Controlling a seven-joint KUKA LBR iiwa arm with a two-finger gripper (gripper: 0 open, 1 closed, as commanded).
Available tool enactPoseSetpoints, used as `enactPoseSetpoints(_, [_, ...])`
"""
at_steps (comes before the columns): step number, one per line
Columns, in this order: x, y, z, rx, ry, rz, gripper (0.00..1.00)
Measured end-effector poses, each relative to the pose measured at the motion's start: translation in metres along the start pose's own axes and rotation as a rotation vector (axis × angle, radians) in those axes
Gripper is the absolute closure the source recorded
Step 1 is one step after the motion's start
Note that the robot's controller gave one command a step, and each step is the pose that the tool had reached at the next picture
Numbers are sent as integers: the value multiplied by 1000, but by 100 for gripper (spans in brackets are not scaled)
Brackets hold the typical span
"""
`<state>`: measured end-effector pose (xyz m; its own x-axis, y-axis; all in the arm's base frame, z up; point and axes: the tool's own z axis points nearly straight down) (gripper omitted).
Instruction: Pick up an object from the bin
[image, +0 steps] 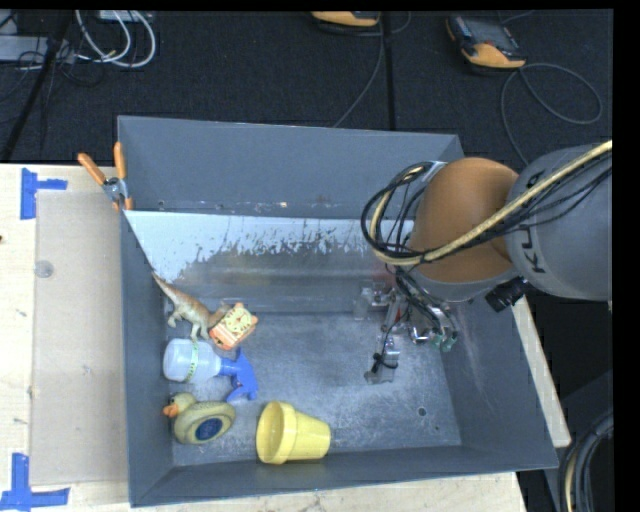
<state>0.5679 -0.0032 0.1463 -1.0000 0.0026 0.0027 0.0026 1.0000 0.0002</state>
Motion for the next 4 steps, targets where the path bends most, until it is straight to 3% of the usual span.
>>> enactPoseSetpoints(2, [28,55,52,0,5,-120,0])
enactPoseSetpoints(3, [21,75,71,0,0,-121,0])
enactPoseSetpoints(4, [44,90,75,0,3,-245,0])
